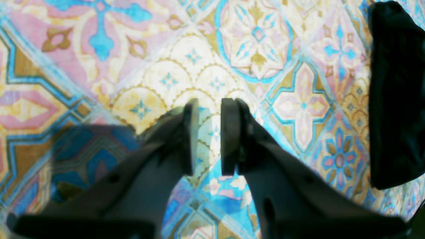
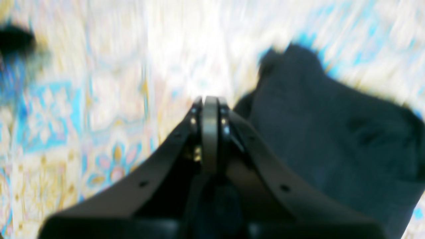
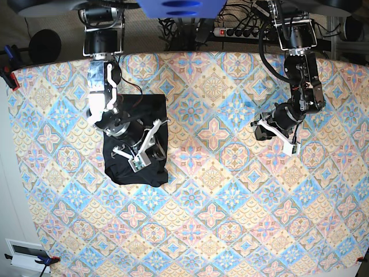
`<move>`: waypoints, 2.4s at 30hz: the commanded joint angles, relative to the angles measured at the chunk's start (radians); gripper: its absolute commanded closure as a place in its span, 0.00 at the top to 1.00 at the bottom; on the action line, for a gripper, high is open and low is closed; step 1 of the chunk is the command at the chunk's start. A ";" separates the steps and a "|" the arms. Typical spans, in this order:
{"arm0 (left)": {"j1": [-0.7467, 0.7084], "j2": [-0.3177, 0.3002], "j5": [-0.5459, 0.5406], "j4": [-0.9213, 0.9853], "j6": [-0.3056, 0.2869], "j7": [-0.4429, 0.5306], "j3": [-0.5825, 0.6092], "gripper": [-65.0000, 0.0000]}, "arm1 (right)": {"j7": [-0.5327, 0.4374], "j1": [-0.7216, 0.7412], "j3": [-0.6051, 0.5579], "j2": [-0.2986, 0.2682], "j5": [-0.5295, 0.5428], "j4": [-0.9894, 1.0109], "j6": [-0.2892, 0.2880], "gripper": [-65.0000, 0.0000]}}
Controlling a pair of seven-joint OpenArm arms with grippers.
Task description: Layout the t-shirt on the table in an organized manner, then fold the t-shirt properly
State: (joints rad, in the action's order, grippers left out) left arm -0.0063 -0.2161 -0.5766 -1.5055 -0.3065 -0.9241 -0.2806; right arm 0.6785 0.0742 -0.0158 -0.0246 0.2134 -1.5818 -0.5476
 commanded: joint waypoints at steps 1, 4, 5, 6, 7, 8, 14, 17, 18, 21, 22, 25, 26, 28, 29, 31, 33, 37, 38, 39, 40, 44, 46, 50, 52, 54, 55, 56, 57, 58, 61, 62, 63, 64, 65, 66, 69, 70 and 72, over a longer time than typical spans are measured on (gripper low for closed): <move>0.010 -0.009 -0.013 -0.019 -0.003 0.015 -0.003 0.16 | -0.004 0.009 0.001 -0.001 0.008 -0.004 -0.007 0.00; 0.009 -0.009 -0.013 -0.019 -0.003 0.015 -0.003 0.16 | -0.004 0.014 0.003 -0.002 0.008 0.024 -0.007 0.00; 0.009 -0.009 -0.013 -0.019 -0.003 0.015 -0.003 0.16 | -0.004 0.025 0.010 -0.005 0.008 0.033 -0.007 0.00; 0.009 -0.009 -0.013 -0.019 -0.003 0.015 -0.003 0.16 | -0.004 0.037 0.027 -0.010 0.008 0.041 -0.007 0.00; 0.009 -0.009 -0.013 -0.019 -0.003 0.015 -0.003 0.16 | -0.004 0.048 0.040 -0.013 0.008 0.051 -0.007 0.00; 0.010 -0.009 -0.013 -0.019 -0.003 0.015 -0.003 0.16 | -0.004 0.057 0.049 -0.015 0.008 0.060 -0.007 0.00; 0.013 -0.009 -0.013 -0.019 -0.003 0.015 -0.003 0.16 | -0.006 0.075 0.050 -0.047 0.008 0.060 -0.007 0.00; 0.013 -0.004 -0.012 -0.019 -0.003 0.017 -0.003 0.16 | -0.021 0.101 0.050 -0.057 0.008 0.062 -0.007 0.00; 0.013 0.004 -0.012 -0.017 -0.003 0.017 -0.003 0.16 | -0.032 0.123 0.050 -0.057 0.008 0.065 -0.007 0.00; 0.013 0.010 -0.012 -0.017 -0.003 0.017 -0.003 0.16 | -0.044 0.143 0.050 -0.061 0.008 0.133 -0.007 0.00; 0.013 0.011 -0.012 -0.017 -0.003 0.017 -0.003 0.16 | -0.052 0.144 0.050 -0.061 0.007 0.154 -0.007 0.00; 0.013 0.013 -0.012 -0.017 -0.003 0.017 -0.003 0.16 | -0.081 0.144 0.046 -0.061 0.007 0.205 -0.007 0.00; 0.013 0.013 -0.012 -0.017 -0.003 0.017 -0.003 0.16 | -0.087 0.144 0.043 -0.061 0.007 0.217 -0.007 0.00; 0.015 0.013 -0.012 -0.017 -0.003 0.017 -0.003 0.16 | -0.092 0.144 0.043 -0.059 0.007 0.237 -0.007 0.00; 0.015 0.013 -0.012 -0.017 -0.003 0.017 -0.003 0.16 | -0.096 0.144 0.043 -0.059 0.005 0.248 -0.007 0.00; 0.015 0.013 -0.012 -0.017 -0.003 0.017 -0.003 0.16 | -0.127 0.144 0.041 -0.056 0.005 0.280 -0.007 0.00; 0.015 0.013 -0.012 -0.017 -0.003 0.017 -0.003 0.16 | -0.154 0.144 0.041 -0.054 0.004 0.315 -0.007 0.00; 0.015 0.013 -0.012 -0.017 -0.003 0.017 -0.003 0.16 | -0.194 0.144 0.041 -0.054 0.004 0.398 -0.007 0.00; 0.015 0.013 -0.012 -0.017 -0.003 0.017 -0.003 0.16 | -0.202 0.144 0.041 -0.054 0.004 0.413 -0.007 0.00; 0.015 0.013 -0.012 -0.017 -0.003 0.017 -0.003 0.16 | -0.208 0.144 0.041 -0.054 0.004 0.423 -0.007 0.00; 0.015 0.013 -0.013 -0.017 -0.003 0.017 -0.003 0.16 | -0.216 0.144 0.041 -0.054 0.004 0.429 -0.007 0.00; 0.015 0.013 -0.015 -0.020 -0.003 0.017 -0.003 0.16 | -0.262 0.138 0.041 -0.054 0.004 0.475 -0.007 0.00; 0.015 0.011 -0.032 -0.027 -0.003 0.017 -0.004 0.16 | -0.277 0.138 0.043 -0.054 0.004 0.498 -0.007 0.00; 0.010 0.007 -0.122 -0.085 0.000 0.015 -0.004 0.16 | -0.280 0.115 0.043 -0.053 0.004 0.501 -0.007 0.00; 0.009 0.007 -0.141 -0.123 0.000 0.015 -0.004 0.16 | -0.282 0.086 0.043 -0.053 0.002 0.496 -0.007 0.00; 0.007 0.007 -0.144 -0.159 0.000 0.015 -0.004 0.16 | -0.282 0.074 0.047 -0.053 0.004 0.478 -0.007 0.00; 0.006 0.007 -0.144 -0.177 0.000 0.012 -0.004 0.16 | -0.282 0.074 0.049 -0.053 0.005 0.450 -0.007 0.00; 0.006 0.007 -0.144 -0.194 0.000 -0.003 -0.006 0.16 | -0.282 0.074 0.049 -0.051 0.005 0.416 -0.007 0.00; 0.006 0.007 -0.145 -0.209 0.000 -0.020 -0.006 0.16 | -0.277 0.072 0.049 -0.051 0.005 0.381 -0.007 0.00; 0.006 0.007 -0.145 -0.231 0.000 -0.037 -0.009 0.16 | -0.271 0.069 0.049 -0.051 0.007 0.334 -0.007 0.00; -0.013 0.011 -0.145 -0.289 0.000 -0.071 -0.072 0.16 | -0.236 0.014 0.050 -0.051 0.008 0.180 -0.007 0.00; -0.019 0.011 -0.145 -0.303 0.000 -0.079 -0.090 0.16 | -0.219 0.002 0.050 -0.051 0.008 0.114 -0.007 0.00; -0.027 0.011 -0.145 -0.310 -0.001 -0.085 -0.107 0.16 | -0.199 -0.017 0.050 -0.051 0.011 0.053 -0.007 0.00; -0.037 0.011 -0.147 -0.315 -0.003 -0.088 -0.121 0.16 | -0.179 -0.035 0.050 -0.051 0.025 -0.002 -0.007 0.00; -0.048 0.011 -0.147 -0.317 -0.004 -0.088 -0.133 0.16 | -0.162 -0.058 0.050 -0.051 0.051 -0.050 -0.007 0.00; -0.057 0.010 -0.147 -0.320 -0.004 -0.088 -0.141 0.16 | -0.154 -0.081 0.058 -0.051 0.090 -0.088 -0.007 0.00; -0.096 0.007 -0.147 -0.321 -0.004 -0.088 -0.173 0.16 | -0.145 -0.158 0.127 -0.051 0.197 -0.210 -0.007 0.00; -0.111 0.007 -0.147 -0.321 -0.004 -0.088 -0.194 0.16 | -0.145 -0.198 0.149 -0.051 0.234 -0.248 -0.007 0.00; -0.146 0.005 -0.147 -0.323 -0.006 -0.088 -0.231 0.16 | -0.144 -0.276 0.182 -0.051 0.288 -0.322 -0.007 0.00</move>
State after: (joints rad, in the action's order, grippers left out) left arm -0.1619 -0.2016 -0.7059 -1.8084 -0.3069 -1.0260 -0.5095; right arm 0.5705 -0.2161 0.1707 -0.0757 0.4664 -1.8778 -0.5327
